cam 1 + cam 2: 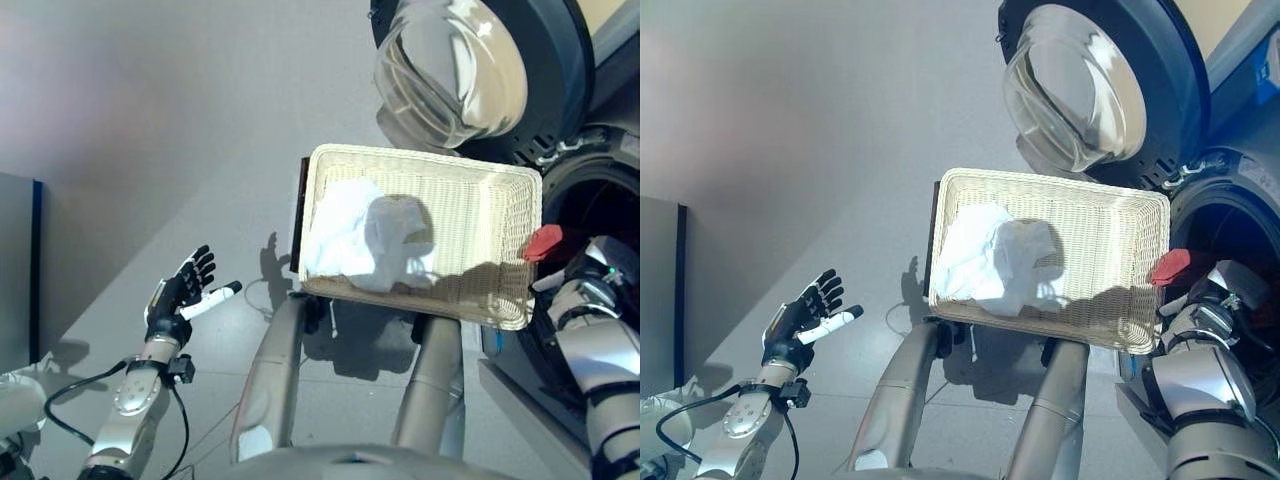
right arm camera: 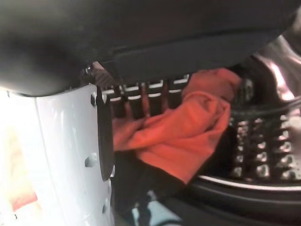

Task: Pick up the clothes and place them into the washing machine

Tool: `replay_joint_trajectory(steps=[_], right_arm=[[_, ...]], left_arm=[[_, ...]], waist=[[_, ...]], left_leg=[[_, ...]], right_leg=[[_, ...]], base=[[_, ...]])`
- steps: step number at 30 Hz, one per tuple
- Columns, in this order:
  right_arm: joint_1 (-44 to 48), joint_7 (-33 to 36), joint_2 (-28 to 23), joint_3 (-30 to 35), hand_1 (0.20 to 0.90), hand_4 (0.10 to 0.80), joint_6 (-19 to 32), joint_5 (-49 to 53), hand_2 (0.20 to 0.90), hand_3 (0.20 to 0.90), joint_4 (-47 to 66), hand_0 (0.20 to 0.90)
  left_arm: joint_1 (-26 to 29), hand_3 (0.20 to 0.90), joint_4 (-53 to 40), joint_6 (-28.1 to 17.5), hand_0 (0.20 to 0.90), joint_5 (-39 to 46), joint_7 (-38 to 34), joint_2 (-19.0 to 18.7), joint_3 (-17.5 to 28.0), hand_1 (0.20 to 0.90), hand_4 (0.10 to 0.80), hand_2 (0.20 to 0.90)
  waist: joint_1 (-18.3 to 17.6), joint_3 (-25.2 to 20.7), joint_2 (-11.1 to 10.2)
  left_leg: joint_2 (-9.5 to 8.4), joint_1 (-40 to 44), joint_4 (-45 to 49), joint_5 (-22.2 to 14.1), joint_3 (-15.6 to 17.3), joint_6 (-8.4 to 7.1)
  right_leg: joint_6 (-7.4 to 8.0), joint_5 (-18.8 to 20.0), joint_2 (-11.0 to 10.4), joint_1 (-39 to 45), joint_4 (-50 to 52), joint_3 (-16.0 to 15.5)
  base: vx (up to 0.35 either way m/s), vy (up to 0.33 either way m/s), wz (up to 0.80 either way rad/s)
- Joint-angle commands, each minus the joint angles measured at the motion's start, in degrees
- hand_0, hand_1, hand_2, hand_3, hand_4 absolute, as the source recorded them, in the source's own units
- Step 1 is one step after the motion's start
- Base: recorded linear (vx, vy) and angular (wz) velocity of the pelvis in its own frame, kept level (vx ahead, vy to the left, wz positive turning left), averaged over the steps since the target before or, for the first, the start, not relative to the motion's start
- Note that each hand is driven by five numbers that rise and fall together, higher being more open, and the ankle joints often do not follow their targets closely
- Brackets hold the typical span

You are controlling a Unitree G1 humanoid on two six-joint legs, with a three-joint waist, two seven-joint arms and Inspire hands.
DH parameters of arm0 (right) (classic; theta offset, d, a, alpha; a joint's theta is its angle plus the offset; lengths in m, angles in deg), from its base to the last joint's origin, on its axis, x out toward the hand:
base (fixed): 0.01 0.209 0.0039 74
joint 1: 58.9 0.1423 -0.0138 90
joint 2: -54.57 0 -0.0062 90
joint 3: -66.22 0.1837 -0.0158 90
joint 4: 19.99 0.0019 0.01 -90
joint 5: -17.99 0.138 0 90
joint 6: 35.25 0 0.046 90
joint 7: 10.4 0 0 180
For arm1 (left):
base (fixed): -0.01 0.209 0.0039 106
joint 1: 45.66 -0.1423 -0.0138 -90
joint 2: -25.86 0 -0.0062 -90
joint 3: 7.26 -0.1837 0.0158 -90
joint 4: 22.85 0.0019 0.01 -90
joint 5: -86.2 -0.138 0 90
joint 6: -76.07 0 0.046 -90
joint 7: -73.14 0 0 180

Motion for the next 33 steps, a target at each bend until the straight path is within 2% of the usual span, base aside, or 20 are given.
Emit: replay_joint_trajectory(steps=[1,9,10,11,12,29,32,33], right_arm=[[-2.32,2.38,-9.25,-2.57,0.9,0.8,-0.94,-1.42,0.9,0.9,2.32,0.9],[-2.89,3.08,-8.0,-2.4,0.9,0.8,0.17,-0.45,0.9,0.9,5.34,0.9],[-2.39,2.91,-7.7,-2.5,0.496,0.512,0.31,0.16,0.496,0.496,5.05,0.496],[-2.35,2.92,-7.68,-2.54,0.436,0.469,0.31,0.17,0.436,0.436,5.02,0.436],[-1.73,2.7,-7.13,-2.81,0.2,0.3,0.61,1.1,0.2,0.2,4.61,0.2],[0.96,3.46,-6.17,-2.41,0.2,0.3,2.45,6.68,0.2,0.2,1.8,0.2],[0.51,5.99,-5.76,6.81,0.2,0.3,6.69,19.56,0.2,0.2,2.71,0.2],[0.21,6.02,-5.78,7.1,0.2,0.3,6.75,19.65,0.2,0.2,2.81,0.2]], left_arm=[[-2.48,0.9,-4.2,-3.55,0.9,-0.25,-0.77,-0.6,6.64,0.9,0.8,0.9],[-4.06,0.9,-5.55,-3.91,0.9,0.36,-2.16,-0.5,8.41,0.9,0.8,0.9],[-4.55,0.9,-5.73,-3.93,0.9,0.73,-2.29,-0.56,8.67,0.9,0.8,0.9],[-4.57,0.9,-5.74,-3.93,0.9,0.74,-2.28,-0.55,8.7,0.9,0.8,0.9],[-4.83,0.9,-5.52,-3.84,0.9,1.15,-2.41,-0.54,8.87,0.9,0.8,0.9],[-6.66,0.9,-6.21,-3.99,0.9,2.47,-2.01,-1.6,9.5,0.9,0.8,0.9],[-5.93,0.9,-5.19,-4.25,0.9,2.32,-2.75,-0.97,9.24,0.9,0.8,0.9],[-5.81,0.9,-5.12,-4.28,0.9,2.32,-2.76,-1.14,9.11,0.9,0.8,0.9]], waist=[[-1.12,-0.62,2.03],[-2.87,0.33,1.07],[-2.79,0.35,1.04],[-2.8,0.32,1.04],[-2.7,0.23,0.96],[-2.01,-0.49,0.85],[-2.57,-0.58,0.77],[-2.37,-0.58,0.7]], left_leg=[[2.7,0.89,0.27,-1.62,-2.54,-4.09],[3.22,-1.07,4.98,-3.59,-2.53,-4.14],[3.32,-1.74,6.22,-4.12,-2.77,-4.13],[3.33,-1.79,6.28,-4.15,-2.77,-4.14],[3.38,-2.26,6.82,-4.33,-2.76,-4.16],[3.53,-3.29,6.87,-4.05,-2.88,-4.04],[3.64,-3.31,6.72,-4.15,-2.83,-3.9],[3.65,-3.28,6.75,-4.18,-2.82,-3.91]], right_leg=[[-3.01,-1.08,1.41,-0.66,1.98,-0.5],[-3.72,-2.82,2.48,-2.45,5.91,-0.44],[-3.91,-3.33,2.56,-2.93,6.73,-0.4],[-3.92,-3.35,2.57,-2.98,6.77,-0.4],[-4.07,-3.67,2.66,-3.5,7.39,-0.45],[-4.4,-4.22,3.18,-4.74,8.33,-1.15],[-4.38,-4.2,3.33,-4.6,8.07,-1.21],[-4.38,-4.23,3.35,-4.58,8.08,-1.21]], base=[[-0.007,-0.03,0.04],[-0.008,-0.02,-0.01],[0.0,0.0,0.0],[-0.009,-0.037,-0.05],[-0.004,-0.031,-0.05],[-0.001,-0.005,0.0],[0.003,-0.001,-0.01],[0.012,-0.007,-0.05]])
